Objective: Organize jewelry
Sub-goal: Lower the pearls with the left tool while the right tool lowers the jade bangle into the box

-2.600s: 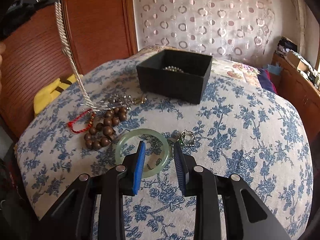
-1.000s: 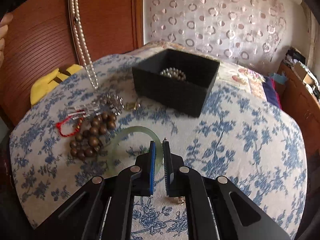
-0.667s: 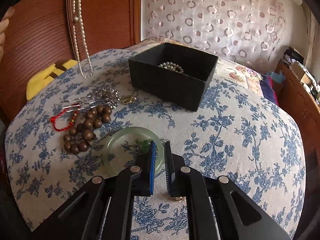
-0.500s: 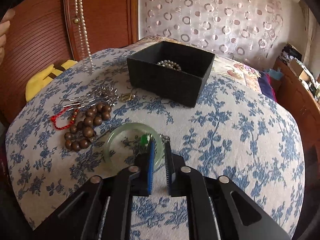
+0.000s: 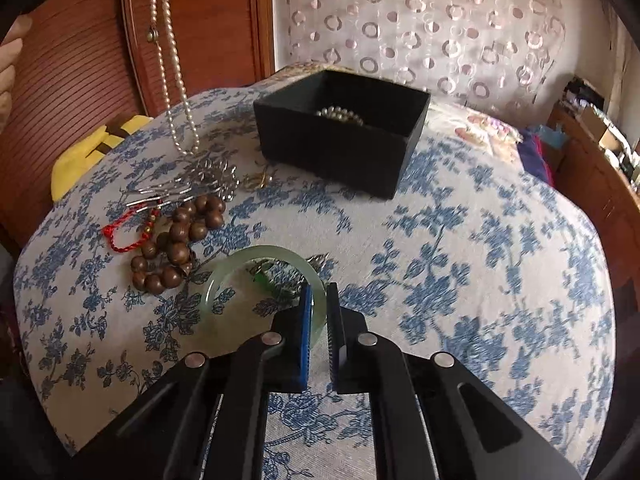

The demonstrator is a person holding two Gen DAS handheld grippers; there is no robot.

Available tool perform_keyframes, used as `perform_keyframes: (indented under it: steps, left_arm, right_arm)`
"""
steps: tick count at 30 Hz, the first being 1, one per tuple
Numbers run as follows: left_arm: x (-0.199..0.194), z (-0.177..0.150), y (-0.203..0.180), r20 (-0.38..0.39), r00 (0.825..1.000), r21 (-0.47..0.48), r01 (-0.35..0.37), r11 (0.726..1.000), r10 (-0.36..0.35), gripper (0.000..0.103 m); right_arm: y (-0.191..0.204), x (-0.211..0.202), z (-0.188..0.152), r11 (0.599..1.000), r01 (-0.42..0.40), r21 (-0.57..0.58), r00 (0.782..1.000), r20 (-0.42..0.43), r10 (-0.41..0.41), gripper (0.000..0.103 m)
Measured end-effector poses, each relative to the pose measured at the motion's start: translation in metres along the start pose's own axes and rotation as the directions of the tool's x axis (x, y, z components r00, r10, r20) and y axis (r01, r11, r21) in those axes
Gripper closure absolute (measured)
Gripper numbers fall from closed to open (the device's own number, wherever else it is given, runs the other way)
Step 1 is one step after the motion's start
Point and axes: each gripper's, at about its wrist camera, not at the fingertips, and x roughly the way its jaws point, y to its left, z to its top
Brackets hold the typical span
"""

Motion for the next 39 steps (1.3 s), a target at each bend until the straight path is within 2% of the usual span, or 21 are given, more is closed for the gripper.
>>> perform_keyframes:
  steps: [8,16,26,34,39]
  left_arm:
    - [0.003,0.004,-0.009,0.01,1.0,0.009,0.004,1.0,-0.004,0.099]
    - [0.02,0.036,-0.026,0.029,1.0,0.031,0.011,0.999,-0.011,0.099]
    - [0.04,0.069,-0.049,0.048,0.998,0.061,0.03,0.998,-0.033,0.099]
    - [0.065,0.069,-0.06,0.015,0.999,0.056,0.039,0.998,-0.04,0.099]
    - [0.079,0.062,-0.062,-0.018,0.999,0.053,0.039,0.998,-0.038,0.099]
  right_arm:
    - [-0.012,-0.025,0.033,1.0,0.003,-0.01,0.996,0.088,-0.003,0.095]
    - [-0.04,-0.022,0.087,1.0,0.025,-0.018,0.986,0.166,-0.022,0.095]
    - [-0.066,0.029,0.126,0.998,0.054,-0.019,0.988,0.149,-0.051,0.095]
    - [-0.074,0.067,0.136,0.996,0.083,-0.02,0.99,0.118,-0.08,0.095]
    - [-0.075,0.073,0.14,0.997,0.083,-0.004,0.988,0.131,-0.081,0.092]
